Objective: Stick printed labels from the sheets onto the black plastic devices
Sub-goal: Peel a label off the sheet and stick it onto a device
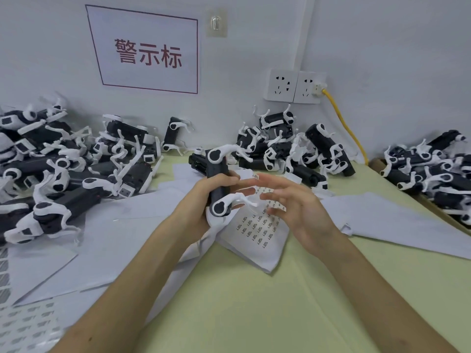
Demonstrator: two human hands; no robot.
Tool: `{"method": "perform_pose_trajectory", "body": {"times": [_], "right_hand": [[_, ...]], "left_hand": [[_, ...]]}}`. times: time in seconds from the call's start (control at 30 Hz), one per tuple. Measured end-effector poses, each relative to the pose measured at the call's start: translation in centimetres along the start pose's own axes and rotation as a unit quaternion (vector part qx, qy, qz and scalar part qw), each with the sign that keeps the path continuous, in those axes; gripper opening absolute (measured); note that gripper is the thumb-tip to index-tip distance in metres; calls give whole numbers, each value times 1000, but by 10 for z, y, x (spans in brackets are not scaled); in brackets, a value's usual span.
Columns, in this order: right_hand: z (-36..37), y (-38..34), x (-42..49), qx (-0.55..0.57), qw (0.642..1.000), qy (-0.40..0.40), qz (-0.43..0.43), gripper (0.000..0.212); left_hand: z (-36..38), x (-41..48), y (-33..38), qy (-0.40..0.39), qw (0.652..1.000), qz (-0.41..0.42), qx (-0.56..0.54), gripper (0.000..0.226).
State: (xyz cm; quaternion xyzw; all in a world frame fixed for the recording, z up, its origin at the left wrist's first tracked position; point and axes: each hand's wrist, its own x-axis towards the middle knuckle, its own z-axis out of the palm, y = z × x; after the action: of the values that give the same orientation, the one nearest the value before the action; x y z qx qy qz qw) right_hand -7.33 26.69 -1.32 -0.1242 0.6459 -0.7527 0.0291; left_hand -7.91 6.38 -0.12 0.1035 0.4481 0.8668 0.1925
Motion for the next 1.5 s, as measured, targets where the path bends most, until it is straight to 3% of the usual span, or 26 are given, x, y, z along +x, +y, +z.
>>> {"method": "perform_pose_trajectory", "body": {"times": [0.23, 0.37, 0.5, 0.63, 0.87, 1.07, 1.23, 1.37, 1.43, 1.5], "right_hand": [[1, -2, -2, -38, 999, 15, -19, 41], [4, 1, -1, -128, 985, 103, -44, 22], [2, 0, -2, -166, 966, 155, -121, 19], [2, -4, -2, -190, 954, 143, -180, 15], [1, -5, -2, -223, 955, 113, -159, 32], [-2, -3, -2, -255, 950, 105, -147, 22], [2, 0, -3, -333, 921, 114, -166, 9], [1, -6, -4, -227, 954, 112, -161, 8], [1, -8, -5, -147, 977, 91, -127, 4], [1, -9, -5, -89, 990, 56, -93, 15]], "left_hand": [[3, 0, 1, 7, 999, 35, 1, 18], [2, 1, 0, -1, 998, 54, 19, 14], [3, 3, -1, -15, 986, 113, 124, 16], [3, 4, -7, -17, 970, 124, 209, 15], [4, 4, -11, -5, 960, 129, 247, 19], [4, 4, -12, 17, 954, 125, 271, 19], [3, 6, -15, 45, 957, 107, 266, 18], [-3, 12, -15, 105, 960, 90, 243, 36], [-5, 12, -15, 103, 969, 76, 213, 38], [-4, 12, -16, 84, 977, 61, 184, 37]]}}
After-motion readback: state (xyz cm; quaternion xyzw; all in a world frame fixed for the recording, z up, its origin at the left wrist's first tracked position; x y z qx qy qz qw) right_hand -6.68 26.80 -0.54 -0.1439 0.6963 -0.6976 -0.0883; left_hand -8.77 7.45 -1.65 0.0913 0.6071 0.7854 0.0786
